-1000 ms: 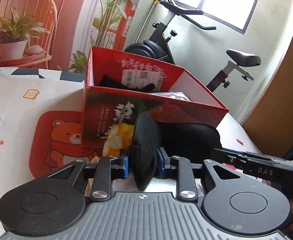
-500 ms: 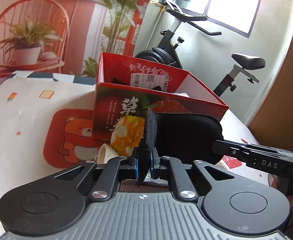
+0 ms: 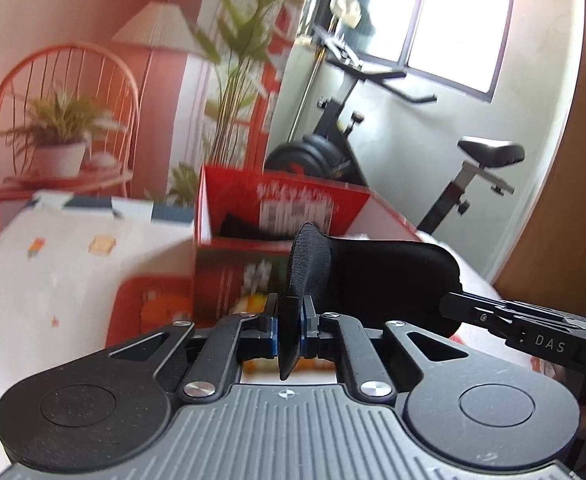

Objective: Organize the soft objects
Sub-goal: 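Carry the eye mask with the left tool into the red box, release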

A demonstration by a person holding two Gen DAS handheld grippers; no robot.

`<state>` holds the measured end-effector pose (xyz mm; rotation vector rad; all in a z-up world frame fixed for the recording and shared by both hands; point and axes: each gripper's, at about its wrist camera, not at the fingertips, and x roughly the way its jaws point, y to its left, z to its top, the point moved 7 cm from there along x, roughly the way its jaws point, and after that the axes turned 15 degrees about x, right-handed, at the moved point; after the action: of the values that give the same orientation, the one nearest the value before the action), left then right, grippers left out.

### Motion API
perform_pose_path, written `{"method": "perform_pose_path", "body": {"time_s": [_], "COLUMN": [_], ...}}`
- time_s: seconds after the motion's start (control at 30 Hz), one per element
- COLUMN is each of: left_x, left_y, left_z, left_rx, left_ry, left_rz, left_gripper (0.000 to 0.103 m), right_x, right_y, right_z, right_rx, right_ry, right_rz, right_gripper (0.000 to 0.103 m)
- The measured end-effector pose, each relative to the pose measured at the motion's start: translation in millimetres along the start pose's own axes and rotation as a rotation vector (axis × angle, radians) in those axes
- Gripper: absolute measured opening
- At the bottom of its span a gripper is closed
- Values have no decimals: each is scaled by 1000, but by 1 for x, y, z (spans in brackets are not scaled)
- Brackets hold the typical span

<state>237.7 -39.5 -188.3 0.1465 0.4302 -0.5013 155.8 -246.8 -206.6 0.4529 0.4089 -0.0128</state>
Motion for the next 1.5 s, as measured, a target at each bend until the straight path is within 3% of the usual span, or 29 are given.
{"method": "perform_pose_path", "body": {"time_s": [0.23, 0.33, 0.5, 0.83, 1.03, 1.37, 1.43, 1.5], "left_x": [22, 52, 94, 181, 208, 223, 222, 219], "left_y": [7, 11, 6, 23, 30, 33, 35, 38], "left_z": [60, 85, 111, 87, 67, 64, 63, 64], "left_rx": [34, 33, 124, 106, 119, 99, 81, 81], "left_ry": [-74, -47, -7, 180, 277, 299, 302, 290], "left_rz": [27, 0, -11, -11, -18, -42, -58, -38], "left_gripper": [10, 10, 10, 10, 10, 13, 29, 55], "right_x": [15, 41, 86, 161, 188, 201, 200, 197], "right_y": [6, 6, -7, -55, -74, -87, -90, -89], "right_z": [59, 87, 118, 118, 108, 95, 94, 94], "right_rx": [-39, -61, -73, -25, 11, 32, 20, -17], "right_ry": [-72, -72, -45, 102, 187, 209, 200, 178], "right_rz": [-7, -32, -80, -166, -213, -277, -308, -336], "right_gripper": [13, 12, 12, 12, 12, 13, 18, 24]}}
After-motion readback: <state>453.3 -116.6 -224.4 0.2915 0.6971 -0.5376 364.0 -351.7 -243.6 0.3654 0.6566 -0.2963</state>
